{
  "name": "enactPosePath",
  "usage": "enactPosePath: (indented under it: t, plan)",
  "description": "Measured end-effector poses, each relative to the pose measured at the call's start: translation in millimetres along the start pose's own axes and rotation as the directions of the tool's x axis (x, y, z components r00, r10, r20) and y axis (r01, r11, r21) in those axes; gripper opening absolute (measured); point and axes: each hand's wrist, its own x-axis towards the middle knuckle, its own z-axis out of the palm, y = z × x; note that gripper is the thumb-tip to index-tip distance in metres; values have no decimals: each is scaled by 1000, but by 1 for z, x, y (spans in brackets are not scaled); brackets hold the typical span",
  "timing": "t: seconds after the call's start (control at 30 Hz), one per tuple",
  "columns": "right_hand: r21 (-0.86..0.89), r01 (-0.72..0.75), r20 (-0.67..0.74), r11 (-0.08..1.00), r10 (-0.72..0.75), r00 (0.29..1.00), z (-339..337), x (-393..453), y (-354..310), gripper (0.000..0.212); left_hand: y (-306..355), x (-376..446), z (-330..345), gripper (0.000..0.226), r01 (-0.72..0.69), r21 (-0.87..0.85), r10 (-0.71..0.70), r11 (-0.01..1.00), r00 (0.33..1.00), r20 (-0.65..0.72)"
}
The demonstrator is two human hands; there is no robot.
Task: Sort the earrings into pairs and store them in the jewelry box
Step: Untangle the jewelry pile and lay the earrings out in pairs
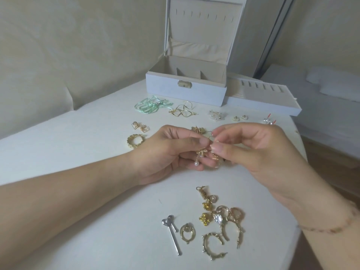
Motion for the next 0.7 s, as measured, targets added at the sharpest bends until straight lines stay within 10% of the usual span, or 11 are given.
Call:
enactPosePath:
  t: [0.43, 0.7]
  plan:
    - [227, 56, -118, 972, -29, 993, 12, 7, -2, 12, 2, -1, 0, 18, -14, 41, 12, 999, 999, 48]
    - [84, 88, 23, 993, -90, 996, 9, 10, 3, 21, -1, 1, -3, 18, -29, 90, 25, 996, 999, 48]
